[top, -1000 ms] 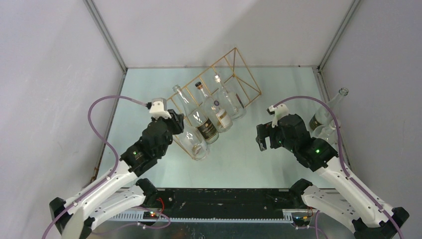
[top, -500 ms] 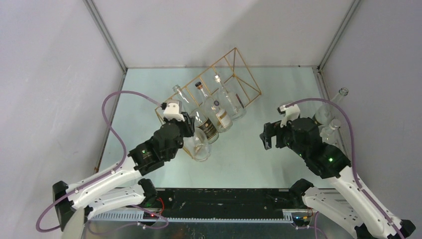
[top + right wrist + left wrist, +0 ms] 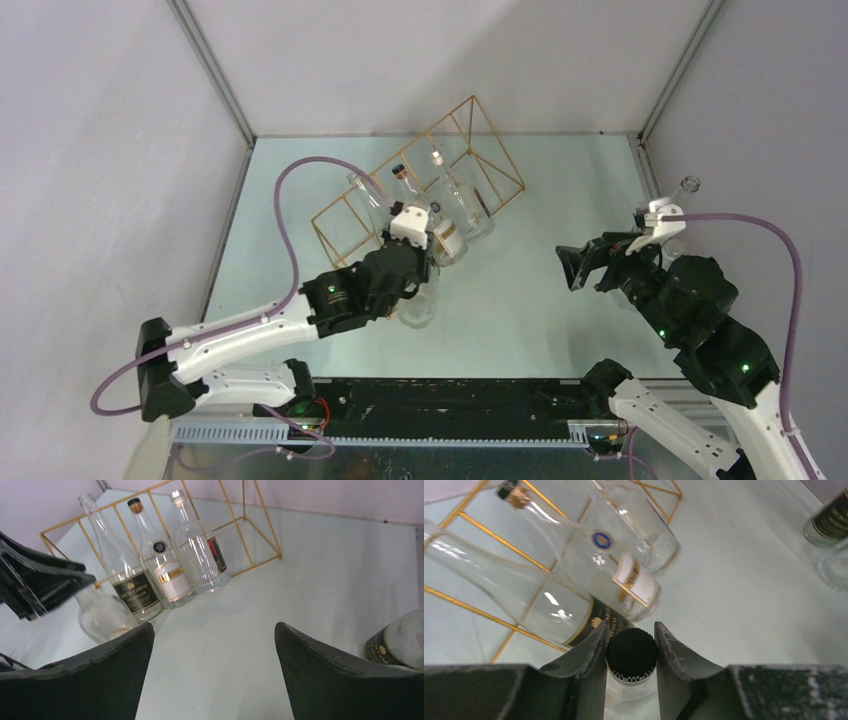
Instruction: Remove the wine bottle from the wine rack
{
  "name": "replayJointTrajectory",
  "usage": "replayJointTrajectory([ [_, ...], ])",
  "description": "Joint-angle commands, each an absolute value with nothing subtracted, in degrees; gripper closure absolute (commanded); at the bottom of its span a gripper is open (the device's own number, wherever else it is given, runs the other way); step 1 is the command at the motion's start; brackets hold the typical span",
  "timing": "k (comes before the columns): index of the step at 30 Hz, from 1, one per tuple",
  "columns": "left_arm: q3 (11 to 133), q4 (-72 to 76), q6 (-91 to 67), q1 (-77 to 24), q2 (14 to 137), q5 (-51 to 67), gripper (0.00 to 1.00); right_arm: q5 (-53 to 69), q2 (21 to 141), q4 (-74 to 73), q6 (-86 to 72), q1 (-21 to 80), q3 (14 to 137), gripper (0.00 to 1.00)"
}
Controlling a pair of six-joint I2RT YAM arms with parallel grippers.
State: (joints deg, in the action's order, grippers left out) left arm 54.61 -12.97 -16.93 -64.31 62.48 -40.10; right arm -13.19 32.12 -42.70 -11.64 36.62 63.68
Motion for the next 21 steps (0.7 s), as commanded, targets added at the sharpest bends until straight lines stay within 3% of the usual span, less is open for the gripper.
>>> replayJointTrajectory([
  [1, 61.3, -6.6, -16.8, -67.3, 65.2, -39.9, 1.0, -16.0, 31.7, -43.9, -10.6, 36.5, 67.0, 0.07],
  [12, 68.1, -2.0, -17.1, -72.9, 76.1, -37.4, 1.0, -21.0, 26.8, -40.4, -9.0, 36.5, 68.1, 0.07],
  [21, 81.9, 3.6, -13.2, -72.9, 91.1, -31.5, 1.0, -18.5, 19.1, -36.0, -7.3, 36.5, 68.1, 0.07],
])
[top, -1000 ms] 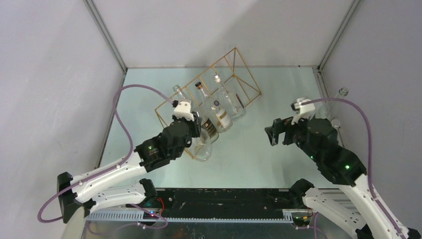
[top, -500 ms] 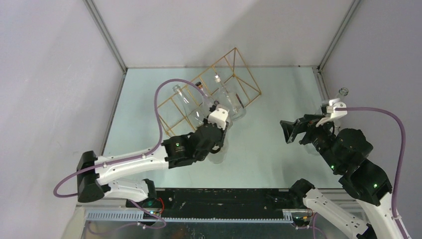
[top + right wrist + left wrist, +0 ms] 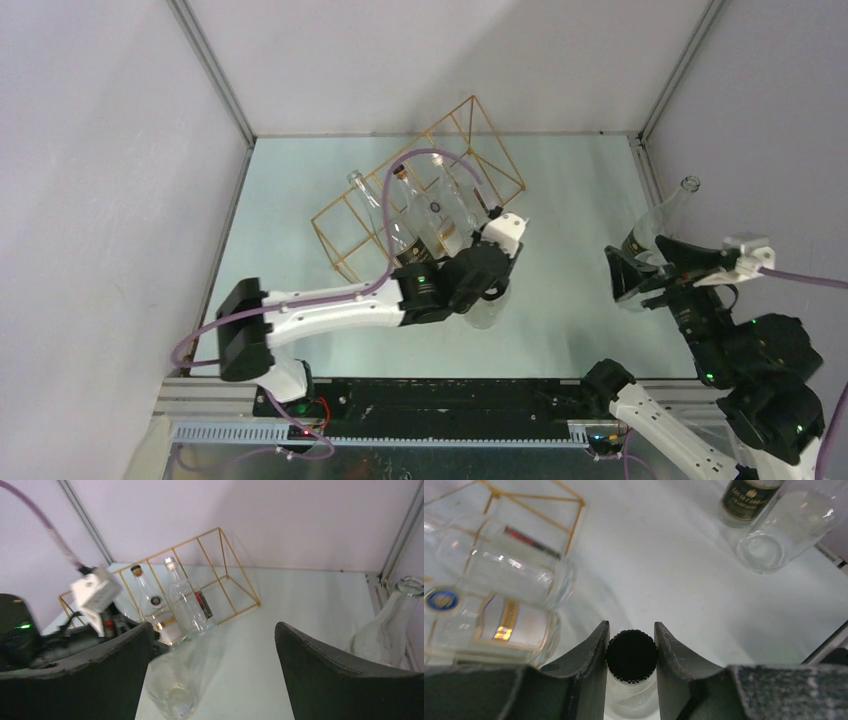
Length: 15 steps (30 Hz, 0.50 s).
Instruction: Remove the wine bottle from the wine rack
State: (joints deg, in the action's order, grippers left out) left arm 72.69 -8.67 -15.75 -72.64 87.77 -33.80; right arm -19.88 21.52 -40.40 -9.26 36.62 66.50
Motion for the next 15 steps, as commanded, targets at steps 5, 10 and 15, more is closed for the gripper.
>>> replayJointTrajectory([
  [5, 88.5, 4.9, -13.9, -71.0, 98.7, -26.6, 1.0, -14.9, 16.3, -34.7, -6.0, 36.5, 68.1, 0.07],
  [10, 96.8, 5.7, -14.4, -68.6, 105.2, -20.9, 1.0, -14.3, 14.0, -34.3, -5.8, 36.5, 68.1, 0.07],
  [15, 110.1, 3.9, -11.0, -68.0, 115.3, -18.8, 1.0, -13.7, 12.1, -33.8, -5.6, 36.5, 68.0, 0.07],
])
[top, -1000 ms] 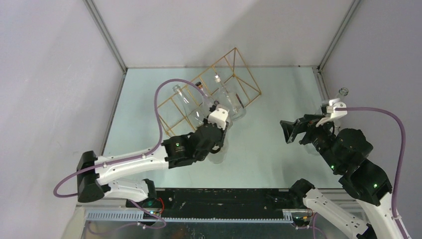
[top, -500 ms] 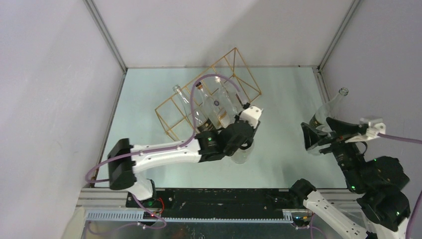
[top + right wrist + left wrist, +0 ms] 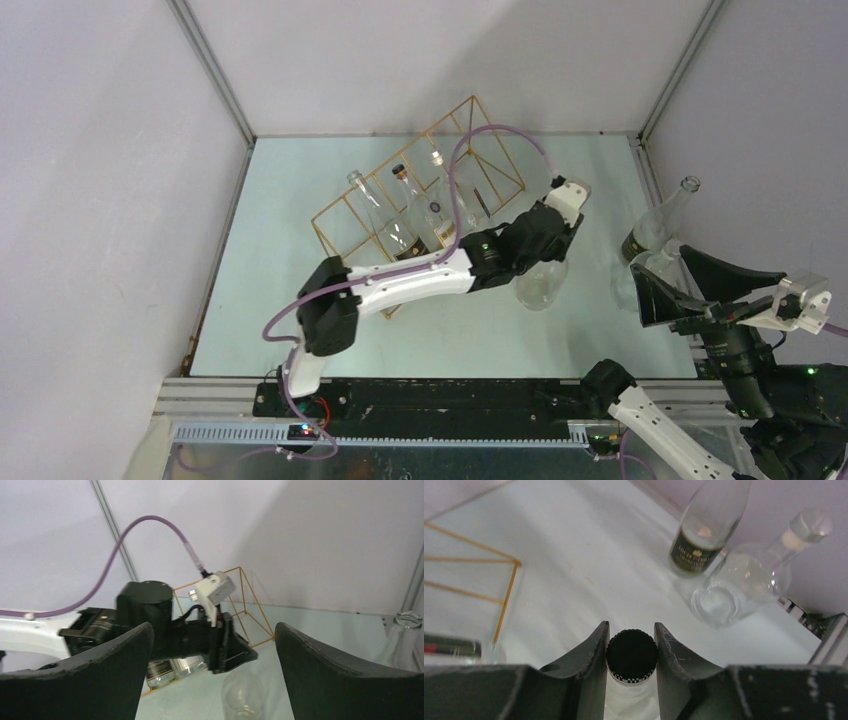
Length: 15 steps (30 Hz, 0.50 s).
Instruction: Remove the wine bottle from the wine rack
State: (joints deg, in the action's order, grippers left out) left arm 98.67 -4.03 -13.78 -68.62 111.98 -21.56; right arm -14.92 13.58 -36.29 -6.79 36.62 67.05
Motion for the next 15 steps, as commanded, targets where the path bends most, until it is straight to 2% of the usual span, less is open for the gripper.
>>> replayJointTrajectory([
  [1, 111.7, 3.7, -10.7, -68.0, 117.7, -18.8, 1.0, -13.4, 11.7, -33.8, -5.6, 36.5, 68.1, 0.07],
  [15, 136.1, 6.2, -15.4, -66.4, 136.3, -12.7, 1.0, -11.5, 10.0, -33.9, -5.3, 36.4, 68.1, 0.07],
])
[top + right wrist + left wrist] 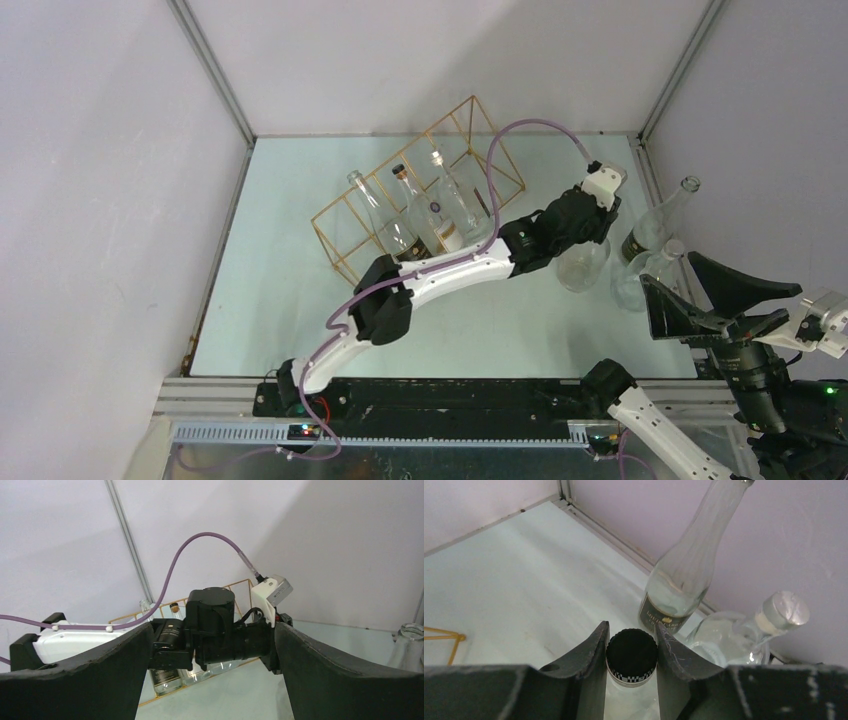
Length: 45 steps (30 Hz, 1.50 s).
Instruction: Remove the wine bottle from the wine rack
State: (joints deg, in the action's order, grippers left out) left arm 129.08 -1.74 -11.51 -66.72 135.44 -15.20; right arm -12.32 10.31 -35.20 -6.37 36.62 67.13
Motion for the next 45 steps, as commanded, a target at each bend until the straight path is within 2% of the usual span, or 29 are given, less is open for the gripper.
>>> replayJointTrajectory([
  [1, 136.5, 7.0, -15.7, -66.4, 137.3, -12.8, 1.0, -11.5, 9.9, -33.9, -5.3, 36.4, 68.1, 0.07],
  [13, 139.9, 10.9, -14.6, -68.7, 142.3, -12.5, 1.0, -11.9, 10.1, -35.0, -5.3, 36.4, 68.1, 0.07],
  [15, 139.8, 10.5, -13.4, -69.4, 142.5, -12.3, 0.97, -11.9, 10.2, -35.1, -5.3, 36.4, 68.1, 0.07],
  [20, 138.2, 10.7, -12.9, -70.0, 141.8, -12.4, 0.89, -12.2, 10.4, -35.4, -5.3, 36.4, 68.0, 0.07],
  [23, 137.3, 11.0, -13.0, -70.1, 141.5, -12.3, 0.77, -12.4, 10.2, -35.6, -5.3, 36.4, 68.1, 0.07],
  [32, 136.7, 10.6, -12.5, -70.4, 140.9, -13.6, 0.57, -12.3, 10.0, -36.1, -5.3, 36.4, 68.1, 0.07],
  [36, 136.1, 10.6, -12.0, -70.5, 140.4, -13.7, 0.43, -12.5, 9.9, -36.4, -5.3, 36.4, 68.1, 0.07],
  [45, 131.8, 11.0, -10.9, -70.8, 136.5, -14.9, 0.31, -12.9, 9.8, -36.2, -5.5, 36.4, 68.1, 0.07],
])
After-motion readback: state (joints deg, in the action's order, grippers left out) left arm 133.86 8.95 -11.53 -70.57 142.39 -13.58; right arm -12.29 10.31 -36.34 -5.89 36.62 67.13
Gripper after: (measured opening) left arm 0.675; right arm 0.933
